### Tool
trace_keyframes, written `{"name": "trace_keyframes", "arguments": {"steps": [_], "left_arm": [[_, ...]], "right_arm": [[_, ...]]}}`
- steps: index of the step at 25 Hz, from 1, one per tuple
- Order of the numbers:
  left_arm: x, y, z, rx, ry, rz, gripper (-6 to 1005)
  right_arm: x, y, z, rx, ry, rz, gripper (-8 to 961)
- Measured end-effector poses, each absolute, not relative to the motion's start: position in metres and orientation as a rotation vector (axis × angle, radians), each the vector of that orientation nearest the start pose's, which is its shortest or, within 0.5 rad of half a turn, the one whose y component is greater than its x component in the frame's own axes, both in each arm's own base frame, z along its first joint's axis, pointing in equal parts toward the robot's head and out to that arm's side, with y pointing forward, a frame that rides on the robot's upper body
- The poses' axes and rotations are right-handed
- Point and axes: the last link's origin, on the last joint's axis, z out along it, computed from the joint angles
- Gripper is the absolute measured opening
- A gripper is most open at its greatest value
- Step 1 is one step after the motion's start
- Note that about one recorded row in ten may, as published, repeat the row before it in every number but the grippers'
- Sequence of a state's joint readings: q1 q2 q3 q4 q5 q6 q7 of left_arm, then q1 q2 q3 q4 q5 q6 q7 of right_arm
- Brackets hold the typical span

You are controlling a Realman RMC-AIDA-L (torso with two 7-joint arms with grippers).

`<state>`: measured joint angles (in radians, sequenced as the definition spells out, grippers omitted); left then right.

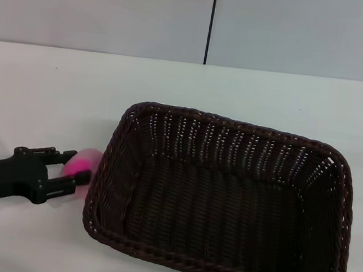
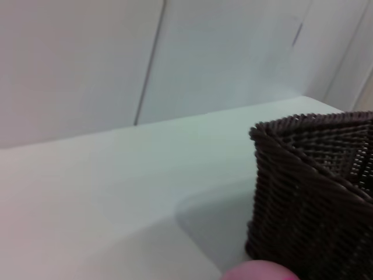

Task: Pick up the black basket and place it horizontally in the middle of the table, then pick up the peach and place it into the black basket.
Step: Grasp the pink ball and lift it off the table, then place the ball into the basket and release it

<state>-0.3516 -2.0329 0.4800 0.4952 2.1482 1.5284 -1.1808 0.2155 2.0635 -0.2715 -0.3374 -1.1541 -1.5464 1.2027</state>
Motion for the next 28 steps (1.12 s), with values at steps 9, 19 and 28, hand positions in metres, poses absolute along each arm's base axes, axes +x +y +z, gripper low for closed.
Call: {"name": "trace_keyframes", "arguments": {"steps": [9, 19, 28], "left_arm": [[-0.351, 0.262, 0.004, -2.498, -0.753, -0.640, 389], [-0.344, 0.260, 0.039, -2.299, -0.697, -0.893, 251], [-0.306, 0.256, 0.053, -2.268, -0.594, -1.272, 178]], "right_arm": [[0.384, 0.249, 0.109, -1.296, 0.828, 1.323, 423], [0.384, 0.253, 0.109, -1.293, 0.836, 1.320, 423], [0.382, 0.258, 0.105, -1.292, 0.850, 1.330, 423]]}}
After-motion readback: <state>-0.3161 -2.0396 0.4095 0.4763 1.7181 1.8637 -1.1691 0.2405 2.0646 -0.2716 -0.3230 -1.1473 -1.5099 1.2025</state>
